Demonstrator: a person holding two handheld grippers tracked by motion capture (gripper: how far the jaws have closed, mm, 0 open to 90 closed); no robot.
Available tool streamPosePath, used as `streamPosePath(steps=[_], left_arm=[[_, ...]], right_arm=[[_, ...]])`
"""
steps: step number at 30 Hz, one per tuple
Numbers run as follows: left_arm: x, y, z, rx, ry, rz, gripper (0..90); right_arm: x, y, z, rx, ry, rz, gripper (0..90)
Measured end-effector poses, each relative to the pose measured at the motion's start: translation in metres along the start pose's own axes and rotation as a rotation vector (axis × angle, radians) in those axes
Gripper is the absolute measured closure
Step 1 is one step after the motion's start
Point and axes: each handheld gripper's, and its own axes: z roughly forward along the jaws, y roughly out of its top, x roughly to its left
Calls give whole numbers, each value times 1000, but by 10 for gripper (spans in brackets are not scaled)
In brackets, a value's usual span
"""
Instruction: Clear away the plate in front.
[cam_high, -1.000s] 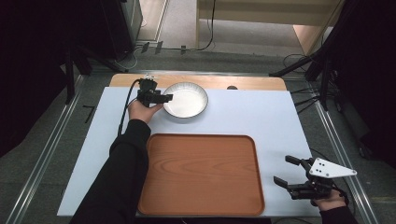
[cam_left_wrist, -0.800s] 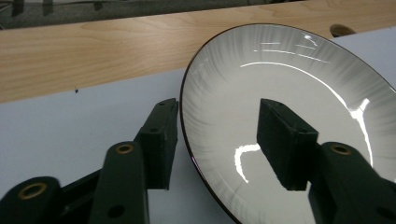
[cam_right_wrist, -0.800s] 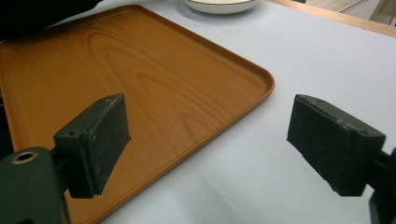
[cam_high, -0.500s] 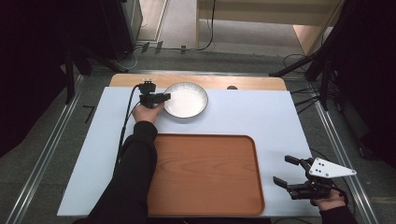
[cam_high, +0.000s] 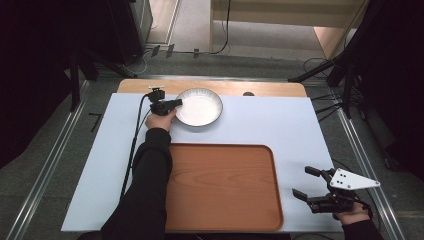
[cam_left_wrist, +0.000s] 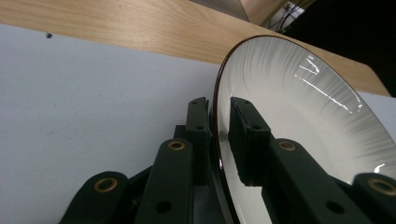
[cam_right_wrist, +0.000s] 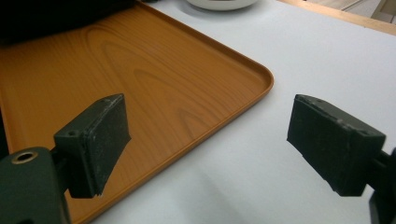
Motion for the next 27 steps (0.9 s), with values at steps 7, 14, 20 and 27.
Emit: streamPosePath(steps=[7, 14, 20, 27], left_arm=[[3, 1, 0, 4, -16, -77, 826], [0, 4, -6, 22, -36, -173, 855], [5, 4, -8, 69, -92, -259, 849], [4, 7, -12, 83, -134, -300, 843]], right_arm=[[-1, -1, 1, 7, 2, -4, 136], [-1, -1, 2, 11, 8, -10, 136], [-1, -2, -2, 6, -5, -8, 136], [0, -2, -2, 6, -10, -6, 136]])
